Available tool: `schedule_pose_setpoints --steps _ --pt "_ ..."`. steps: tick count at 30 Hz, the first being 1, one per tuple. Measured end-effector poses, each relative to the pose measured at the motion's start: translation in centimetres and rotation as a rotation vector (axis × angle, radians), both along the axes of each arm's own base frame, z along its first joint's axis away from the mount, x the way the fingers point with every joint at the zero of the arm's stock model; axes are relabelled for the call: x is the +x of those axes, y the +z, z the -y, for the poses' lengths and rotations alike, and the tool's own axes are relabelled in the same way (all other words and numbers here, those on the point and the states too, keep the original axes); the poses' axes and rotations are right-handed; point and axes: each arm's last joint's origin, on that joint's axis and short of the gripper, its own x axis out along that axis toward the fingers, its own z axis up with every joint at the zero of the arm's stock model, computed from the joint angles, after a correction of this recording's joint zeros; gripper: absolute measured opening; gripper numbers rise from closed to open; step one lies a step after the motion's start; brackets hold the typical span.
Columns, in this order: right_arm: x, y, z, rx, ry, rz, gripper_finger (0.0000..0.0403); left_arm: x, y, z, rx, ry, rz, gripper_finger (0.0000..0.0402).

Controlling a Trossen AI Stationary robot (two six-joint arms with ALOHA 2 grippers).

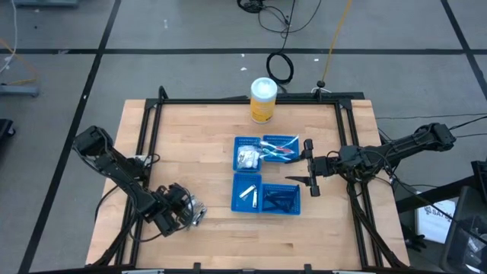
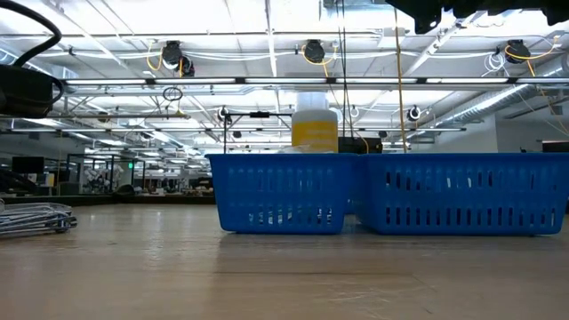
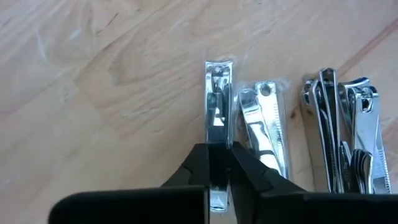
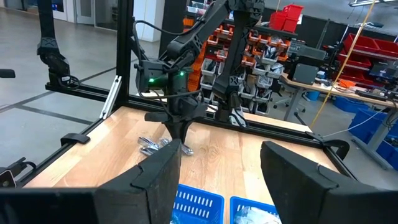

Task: Pick & Place Travel size toiletries
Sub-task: Put the silver nail cutter into the bottom left blue bin

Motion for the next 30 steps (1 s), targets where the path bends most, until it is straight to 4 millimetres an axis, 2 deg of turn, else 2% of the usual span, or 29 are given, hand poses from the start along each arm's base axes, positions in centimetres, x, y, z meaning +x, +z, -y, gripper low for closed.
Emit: schedule_pose_setpoints --steps 3,7,16,23,30 --pt "0.0 0.0 0.0 0.0 0.0 0.0 0.0208 0.0 0.0 0.0 -0.002 0.015 0.0 0.0025" --pt "0.0 0.0 0.0 0.0 0.0 0.001 0.0208 0.0 0.4 -0.1 0.026 0.039 -0.019 0.0014" --pt "0.0 0.0 0.0 0.001 0.0 0.003 0.0208 1.1 3.3 0.9 0.091 0.046 0.015 0.0014" --pt "0.0 0.0 0.0 0.004 0.0 0.003 0.0208 3.3 5.9 1.4 0.188 -0.012 0.19 0.0014" --pt "0.0 0.0 0.0 0.004 0.0 0.003 0.0208 6.3 8.9 1.0 0.25 -0.061 0.282 0.0014"
